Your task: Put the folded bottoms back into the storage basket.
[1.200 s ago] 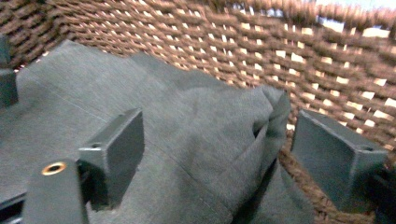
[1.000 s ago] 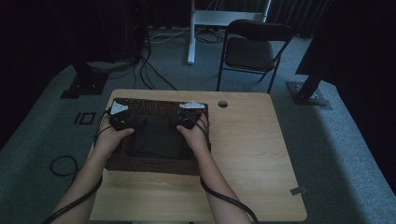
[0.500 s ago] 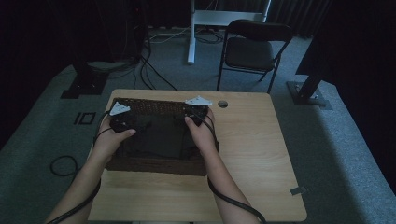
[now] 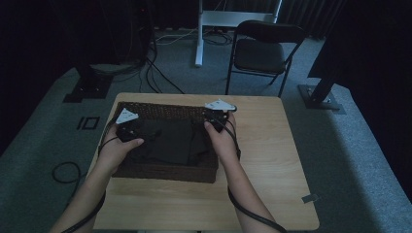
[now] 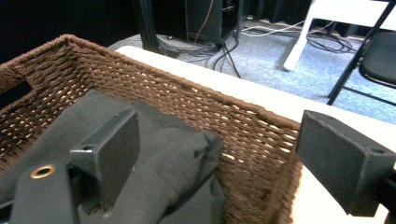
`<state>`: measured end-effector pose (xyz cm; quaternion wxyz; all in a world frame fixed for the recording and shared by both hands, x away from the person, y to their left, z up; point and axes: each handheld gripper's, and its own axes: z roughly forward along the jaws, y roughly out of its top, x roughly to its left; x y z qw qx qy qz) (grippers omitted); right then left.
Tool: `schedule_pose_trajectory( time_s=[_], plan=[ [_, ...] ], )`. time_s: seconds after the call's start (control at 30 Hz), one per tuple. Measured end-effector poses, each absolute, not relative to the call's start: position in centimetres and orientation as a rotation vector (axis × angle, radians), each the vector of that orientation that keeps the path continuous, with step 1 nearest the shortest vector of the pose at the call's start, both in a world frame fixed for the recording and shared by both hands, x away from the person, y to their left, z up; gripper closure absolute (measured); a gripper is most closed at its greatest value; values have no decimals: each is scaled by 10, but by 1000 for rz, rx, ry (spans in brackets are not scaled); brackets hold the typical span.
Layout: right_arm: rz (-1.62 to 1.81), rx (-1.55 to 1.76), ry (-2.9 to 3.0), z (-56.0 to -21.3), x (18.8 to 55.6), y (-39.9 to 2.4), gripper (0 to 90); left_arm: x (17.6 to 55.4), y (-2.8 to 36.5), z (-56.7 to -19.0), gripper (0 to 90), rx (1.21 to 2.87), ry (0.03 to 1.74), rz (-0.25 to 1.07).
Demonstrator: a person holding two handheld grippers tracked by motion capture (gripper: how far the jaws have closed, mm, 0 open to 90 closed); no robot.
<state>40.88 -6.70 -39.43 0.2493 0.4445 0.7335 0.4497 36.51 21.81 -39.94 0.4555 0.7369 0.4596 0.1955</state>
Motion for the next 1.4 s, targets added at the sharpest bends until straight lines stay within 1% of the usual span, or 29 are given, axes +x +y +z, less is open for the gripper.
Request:
schedule_pose_trajectory(
  time_s=[0.23, 0.33, 0.6, 0.87, 1.07, 1.27, 1.4],
  plan=[
    [1213, 1218, 1978, -394, 404, -86, 133, 355, 217, -399, 173, 1819, 1112, 489],
    [1202, 1220, 1974, -396, 401, -94, 133, 352, 220, -399, 173, 1796, 1114, 452],
    [1160, 1219, 1972, -406, 391, -119, 123, 338, 227, -401, 173, 1781, 1114, 491],
    [1169, 1261, 1960, -416, 383, -142, 123, 318, 225, -408, 174, 1818, 1088, 542],
    [1169, 1283, 1938, -423, 376, -157, 123, 304, 224, -415, 173, 1792, 1085, 500],
    [1162, 1307, 1914, -429, 371, -172, 123, 292, 226, -418, 173, 1806, 1063, 499],
    [1152, 1327, 1903, -435, 367, -182, 123, 281, 230, -420, 173, 1785, 1063, 506]
  ],
)
